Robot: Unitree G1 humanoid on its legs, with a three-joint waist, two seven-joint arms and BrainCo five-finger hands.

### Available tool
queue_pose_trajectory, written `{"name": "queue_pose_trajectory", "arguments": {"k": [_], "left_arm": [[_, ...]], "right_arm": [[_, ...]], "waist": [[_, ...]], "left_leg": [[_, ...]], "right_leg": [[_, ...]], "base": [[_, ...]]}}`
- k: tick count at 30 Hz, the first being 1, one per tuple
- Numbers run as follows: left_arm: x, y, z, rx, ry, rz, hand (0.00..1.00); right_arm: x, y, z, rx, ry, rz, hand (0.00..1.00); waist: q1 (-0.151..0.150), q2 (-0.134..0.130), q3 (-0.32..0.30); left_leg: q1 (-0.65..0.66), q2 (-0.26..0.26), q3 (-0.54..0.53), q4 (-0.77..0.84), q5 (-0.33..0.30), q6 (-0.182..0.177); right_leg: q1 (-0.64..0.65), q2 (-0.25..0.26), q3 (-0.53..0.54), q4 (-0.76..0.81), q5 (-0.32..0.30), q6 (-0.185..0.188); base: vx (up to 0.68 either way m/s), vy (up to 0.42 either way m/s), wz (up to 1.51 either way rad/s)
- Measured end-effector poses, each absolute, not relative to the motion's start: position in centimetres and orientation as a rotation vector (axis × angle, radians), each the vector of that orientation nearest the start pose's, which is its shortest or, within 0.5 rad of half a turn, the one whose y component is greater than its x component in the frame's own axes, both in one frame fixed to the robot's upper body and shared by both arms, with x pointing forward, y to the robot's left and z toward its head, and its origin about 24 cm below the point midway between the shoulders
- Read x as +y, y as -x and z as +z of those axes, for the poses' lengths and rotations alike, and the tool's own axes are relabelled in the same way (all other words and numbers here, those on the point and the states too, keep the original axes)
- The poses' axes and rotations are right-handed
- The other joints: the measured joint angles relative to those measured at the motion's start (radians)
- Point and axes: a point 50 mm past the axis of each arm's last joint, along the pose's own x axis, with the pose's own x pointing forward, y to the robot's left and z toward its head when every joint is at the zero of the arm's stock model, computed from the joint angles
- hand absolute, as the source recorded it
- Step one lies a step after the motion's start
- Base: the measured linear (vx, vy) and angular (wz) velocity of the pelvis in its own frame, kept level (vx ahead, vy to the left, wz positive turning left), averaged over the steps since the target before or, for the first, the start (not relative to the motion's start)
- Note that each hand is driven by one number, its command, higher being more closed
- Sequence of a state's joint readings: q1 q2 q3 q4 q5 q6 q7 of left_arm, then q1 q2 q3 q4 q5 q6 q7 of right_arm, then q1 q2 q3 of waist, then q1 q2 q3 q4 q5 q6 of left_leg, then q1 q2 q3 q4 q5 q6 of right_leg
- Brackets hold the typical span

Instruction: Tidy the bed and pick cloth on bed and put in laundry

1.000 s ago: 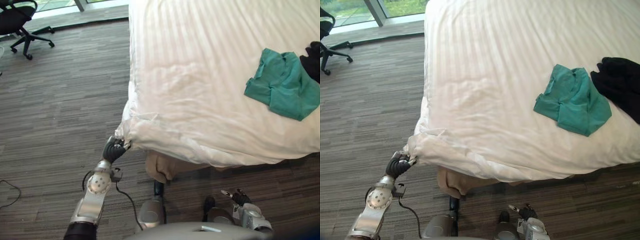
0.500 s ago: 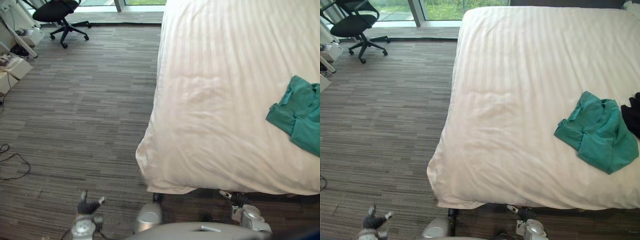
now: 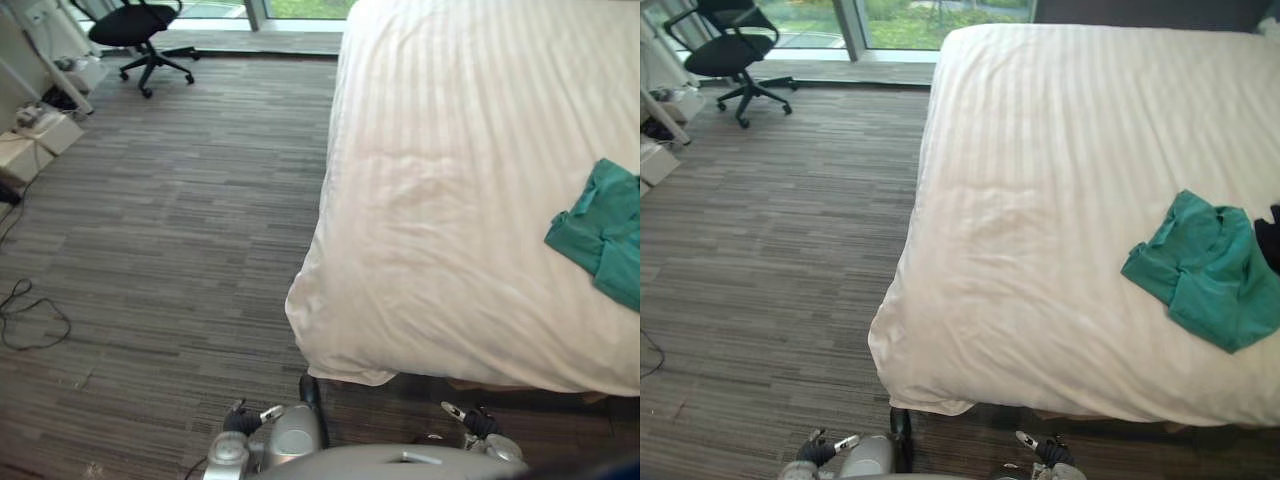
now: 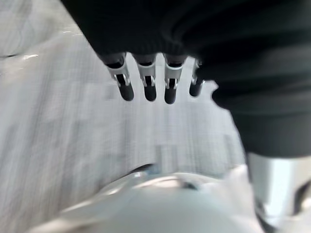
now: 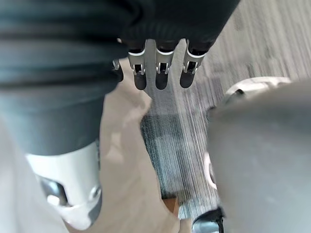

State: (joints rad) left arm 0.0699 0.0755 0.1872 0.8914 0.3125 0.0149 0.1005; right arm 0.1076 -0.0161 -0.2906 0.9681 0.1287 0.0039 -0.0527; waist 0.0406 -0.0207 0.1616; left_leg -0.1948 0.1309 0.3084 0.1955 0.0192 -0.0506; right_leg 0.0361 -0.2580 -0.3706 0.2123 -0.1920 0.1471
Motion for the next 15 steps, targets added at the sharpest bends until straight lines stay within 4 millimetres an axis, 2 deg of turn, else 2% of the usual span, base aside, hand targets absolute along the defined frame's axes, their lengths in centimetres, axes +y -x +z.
{"name": "queue_pose_trajectory", "arguments": {"k": [1, 2, 3, 4, 5, 7, 11, 12, 14, 15], "left_arm": [[20.6, -14.9, -13.3, 0.896, -0.345, 0.14, 0.0], [20.5, -15.8, -12.8, 0.858, -0.367, 0.122, 0.0], [19.9, -17.0, -12.3, 0.811, -0.382, 0.088, 0.0], [18.9, -17.2, -12.4, 0.809, -0.38, 0.055, 0.0], [18.5, -17.3, -12.4, 0.805, -0.385, 0.039, 0.0], [17.6, -18.3, -11.8, 0.75, -0.412, -0.016, 0.0], [18.0, -18.4, -11.6, 0.748, -0.401, 0.0, 0.0], [18.5, -18.6, -11.5, 0.743, -0.416, 0.006, 0.0], [20.3, -18.6, -11.6, 0.768, -0.481, 0.034, 0.0], [20.5, -18.6, -11.6, 0.774, -0.491, 0.036, 0.0]], "right_arm": [[-19.9, -9.5, -15.8, 1.046, -0.242, -0.441, 0.0], [-19.8, -9.4, -15.9, 1.05, -0.255, -0.449, 0.0], [-19.9, -9.6, -15.9, 1.042, -0.294, -0.484, 0.0], [-20.6, -9.4, -15.9, 1.042, -0.321, -0.532, 0.0], [-20.8, -9.0, -16.0, 1.047, -0.341, -0.562, 0.0], [-21.2, -8.0, -16.2, 1.061, -0.407, -0.651, 0.0], [-22.1, -7.8, -16.2, 1.057, -0.451, -0.746, 0.0], [-22.2, -8.5, -16.0, 1.041, -0.464, -0.762, 0.0], [-23.0, -11.6, -15.1, 0.967, -0.467, -0.774, 0.0], [-23.2, -12.0, -14.9, 0.956, -0.464, -0.778, 0.0]], "waist": [[-0.014, 0.0, -0.002], [-0.03, -0.005, -0.005], [-0.036, -0.012, 0.004], [-0.05, -0.006, 0.005], [-0.066, -0.008, 0.003], [-0.112, -0.015, 0.008], [-0.109, -0.022, 0.021], [-0.105, -0.033, 0.033], [-0.102, -0.051, 0.073], [-0.1, -0.053, 0.074]], "left_leg": [[0.001, -0.007, -0.026, -0.045, 0.016, -0.016], [0.004, -0.016, -0.041, -0.076, 0.024, -0.017], [-0.001, -0.013, -0.049, -0.053, -0.008, -0.006], [0.013, -0.015, -0.041, -0.054, -0.013, -0.009], [0.039, -0.029, -0.039, -0.094, 0.005, -0.008], [0.123, -0.078, -0.029, -0.305, 0.114, 0.002], [0.112, -0.084, -0.013, -0.305, 0.12, 0.008], [0.111, -0.084, -0.013, -0.305, 0.121, 0.009], [0.095, -0.075, -0.004, -0.298, 0.117, 0.01], [0.092, -0.073, 0.0, -0.298, 0.115, 0.012]], "right_leg": [[-0.016, 0.007, 0.001, -0.014, 0.022, -0.014], [-0.023, -0.002, 0.0, -0.028, 0.035, -0.015], [-0.031, -0.008, 0.004, -0.036, 0.041, -0.004], [-0.024, -0.004, 0.037, -0.037, 0.052, 0.011], [-0.026, -0.008, 0.045, -0.039, 0.057, 0.014], [-0.031, -0.017, 0.051, -0.062, 0.064, 0.015], [-0.048, -0.022, 0.067, -0.08, 0.069, 0.023], [-0.047, -0.021, 0.067, -0.081, 0.071, 0.019], [-0.051, -0.002, 0.076, -0.106, 0.091, -0.013], [-0.054, 0.0, 0.079, -0.109, 0.096, -0.02]], "base": [[-0.02, 0.065, 0.02], [-0.03, 0.08, -0.14], [-0.02, 0.077, -0.51], [-0.01, 0.077, -0.58], [-0.02, 0.057, -0.39], [-0.05, 0.098, -0.05], [-0.06, 0.065, -0.14], [-0.04, 0.036, 0.04], [-0.06, 0.036, 0.01], [-0.04, 0.053, -0.2]]}}
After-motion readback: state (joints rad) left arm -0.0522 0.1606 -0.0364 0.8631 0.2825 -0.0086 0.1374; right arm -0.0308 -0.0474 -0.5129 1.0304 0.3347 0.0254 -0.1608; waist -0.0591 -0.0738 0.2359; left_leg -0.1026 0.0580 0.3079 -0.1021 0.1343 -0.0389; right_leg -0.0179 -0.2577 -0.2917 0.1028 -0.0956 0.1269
